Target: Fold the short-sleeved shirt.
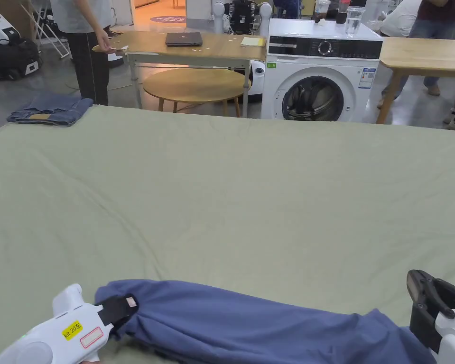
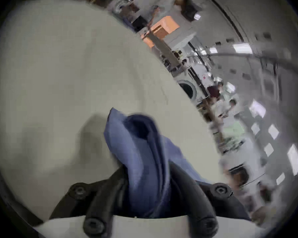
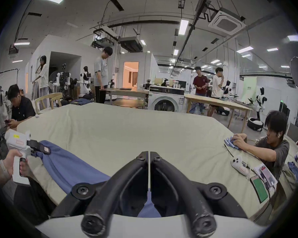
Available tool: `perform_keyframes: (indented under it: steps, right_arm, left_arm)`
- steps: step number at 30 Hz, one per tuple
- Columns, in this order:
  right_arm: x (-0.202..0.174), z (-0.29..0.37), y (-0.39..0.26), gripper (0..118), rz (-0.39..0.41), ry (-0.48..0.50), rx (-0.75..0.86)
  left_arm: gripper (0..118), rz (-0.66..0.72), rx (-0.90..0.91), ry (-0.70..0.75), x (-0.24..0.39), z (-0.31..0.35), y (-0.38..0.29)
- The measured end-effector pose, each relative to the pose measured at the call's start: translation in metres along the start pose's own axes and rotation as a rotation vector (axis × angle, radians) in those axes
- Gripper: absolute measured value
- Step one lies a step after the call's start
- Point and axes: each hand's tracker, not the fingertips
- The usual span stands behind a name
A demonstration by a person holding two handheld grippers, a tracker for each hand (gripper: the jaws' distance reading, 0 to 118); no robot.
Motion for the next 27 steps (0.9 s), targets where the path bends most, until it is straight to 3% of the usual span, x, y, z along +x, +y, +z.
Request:
perform_keyframes:
  steps: [2, 4, 9, 13, 17, 20, 22, 24, 27]
  right_arm:
    - [-0.001, 0.000, -0.001, 1, 0.002, 0.001, -0.001]
    - [-0.001, 0.000, -0.002, 1, 0.000, 0.011, -0.005]
    - [-0.005, -0.002, -0.006, 1, -0.002, 0.029, -0.013]
    - [-0.005, 0.002, -0.010, 1, -0.013, 0.032, -0.018]
    - [0.005, 0.007, -0.014, 1, -0.025, 0.019, -0.019]
    - [0.013, 0.010, -0.016, 1, -0.040, 0.009, -0.021]
    - [0.017, 0.011, -0.017, 1, -0.040, 0.004, -0.023]
    - [0.019, 0.013, -0.018, 1, -0.040, 0.000, -0.025]
    - [0.022, 0.014, -0.019, 1, -0.047, -0.003, -0.025]
  left_arm:
    - [5, -0.304, 0.051, 0.105, 0.029, 0.015, 0.006]
    - [5, -0.447, 0.069, 0.081, 0.059, 0.027, 0.003]
    - [5, -1.013, 0.150, 0.075, 0.156, 0.034, -0.055]
    - [5, -1.365, 0.066, 0.058, 0.213, 0.005, -0.132]
    - [5, -1.655, -0.020, 0.137, 0.229, -0.034, -0.201]
    - [8, -1.689, -0.106, 0.152, 0.226, -0.049, -0.218]
    - [50, -1.596, -0.096, 0.137, 0.226, -0.043, -0.208]
    - [76, -1.344, -0.094, -0.008, 0.230, -0.024, -0.179]
    - [82, -0.885, -0.083, -0.253, 0.220, 0.000, -0.127]
